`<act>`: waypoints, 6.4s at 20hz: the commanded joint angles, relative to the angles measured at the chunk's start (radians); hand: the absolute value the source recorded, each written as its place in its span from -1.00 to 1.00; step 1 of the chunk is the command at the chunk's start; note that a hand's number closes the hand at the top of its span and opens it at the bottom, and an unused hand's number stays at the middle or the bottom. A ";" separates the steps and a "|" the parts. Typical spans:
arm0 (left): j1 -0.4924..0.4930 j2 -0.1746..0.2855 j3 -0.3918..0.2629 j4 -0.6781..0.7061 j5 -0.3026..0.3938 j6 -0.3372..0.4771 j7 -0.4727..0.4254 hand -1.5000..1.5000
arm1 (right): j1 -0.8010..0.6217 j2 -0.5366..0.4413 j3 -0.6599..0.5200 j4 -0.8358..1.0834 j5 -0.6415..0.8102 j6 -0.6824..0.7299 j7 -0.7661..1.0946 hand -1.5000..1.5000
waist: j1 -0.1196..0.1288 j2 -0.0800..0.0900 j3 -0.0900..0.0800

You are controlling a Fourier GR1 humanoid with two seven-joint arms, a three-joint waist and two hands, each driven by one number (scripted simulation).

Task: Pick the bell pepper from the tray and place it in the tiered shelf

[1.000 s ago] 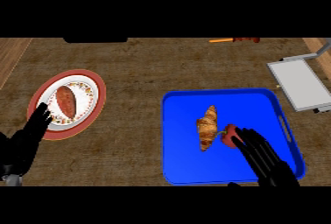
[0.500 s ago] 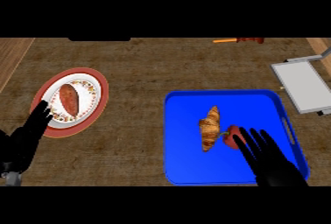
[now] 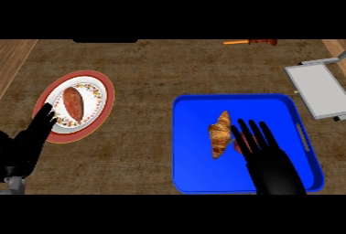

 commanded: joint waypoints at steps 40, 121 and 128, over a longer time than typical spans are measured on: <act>-0.032 -0.132 0.163 -0.022 -0.165 -0.139 0.065 0.00 | -0.183 0.156 -0.247 0.490 0.134 -0.352 -0.337 1.00 | -0.002 0.000 0.001; -0.048 -0.202 0.172 -0.059 -0.226 -0.126 0.107 0.00 | -1.186 -0.317 -1.196 1.317 0.263 -0.386 0.649 -1.00 | 0.013 0.005 0.001; -0.038 -0.187 0.190 -0.064 -0.217 -0.154 0.095 0.00 | -1.128 -0.293 -1.196 1.255 0.168 -0.543 0.591 -1.00 | 0.009 0.003 0.001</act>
